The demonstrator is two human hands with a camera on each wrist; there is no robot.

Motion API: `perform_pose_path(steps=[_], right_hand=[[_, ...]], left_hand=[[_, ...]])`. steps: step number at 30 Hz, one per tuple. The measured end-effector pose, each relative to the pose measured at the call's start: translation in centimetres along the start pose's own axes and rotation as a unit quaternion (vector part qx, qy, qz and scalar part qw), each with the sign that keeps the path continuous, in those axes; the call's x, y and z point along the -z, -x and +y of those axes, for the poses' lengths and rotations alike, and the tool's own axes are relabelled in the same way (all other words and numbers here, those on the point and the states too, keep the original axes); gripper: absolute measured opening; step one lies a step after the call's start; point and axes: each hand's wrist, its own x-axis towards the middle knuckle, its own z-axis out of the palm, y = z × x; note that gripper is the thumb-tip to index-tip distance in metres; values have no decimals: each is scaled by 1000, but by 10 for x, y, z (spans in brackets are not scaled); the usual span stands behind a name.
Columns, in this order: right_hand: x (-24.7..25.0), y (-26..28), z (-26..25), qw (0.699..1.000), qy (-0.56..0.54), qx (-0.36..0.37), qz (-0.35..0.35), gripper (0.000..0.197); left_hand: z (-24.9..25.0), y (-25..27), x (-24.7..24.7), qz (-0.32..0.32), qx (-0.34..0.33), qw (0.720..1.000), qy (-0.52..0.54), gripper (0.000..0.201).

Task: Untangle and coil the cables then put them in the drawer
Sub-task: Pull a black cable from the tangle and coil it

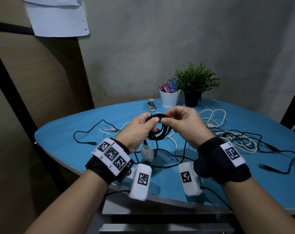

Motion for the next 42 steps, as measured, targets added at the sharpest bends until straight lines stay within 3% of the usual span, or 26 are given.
perform_pose_path(steps=[4,10,14,17,20,23,27,32,37,42], right_hand=[[-1,5,-1,996,26,-26,-85,7],[-9,1,1,997,30,-62,-47,14],[-9,0,-2,992,-79,-92,-22,14],[-12,2,-2,988,-104,-101,-44,17],[-14,6,-6,988,-94,-88,-82,15],[-15,7,-7,995,-35,-59,-68,13],[-22,9,-6,997,32,-30,-60,14],[-23,13,-15,993,-72,-50,-81,30],[-13,6,-13,984,-148,-81,-66,22],[-1,4,-12,973,-197,-110,-56,21]], left_hand=[[1,0,-3,30,-24,999,-22,18],[-1,3,-2,-9,-25,999,28,8],[-9,10,0,-63,-26,997,-28,21],[-11,12,0,-65,-35,996,-55,16],[-8,10,4,-71,-23,995,-64,11],[1,10,9,-85,-3,996,-35,7],[6,10,6,-59,43,996,42,40],[0,11,6,-84,72,991,77,37],[-6,15,6,-94,38,984,144,26],[-4,12,9,-70,4,994,79,32]])
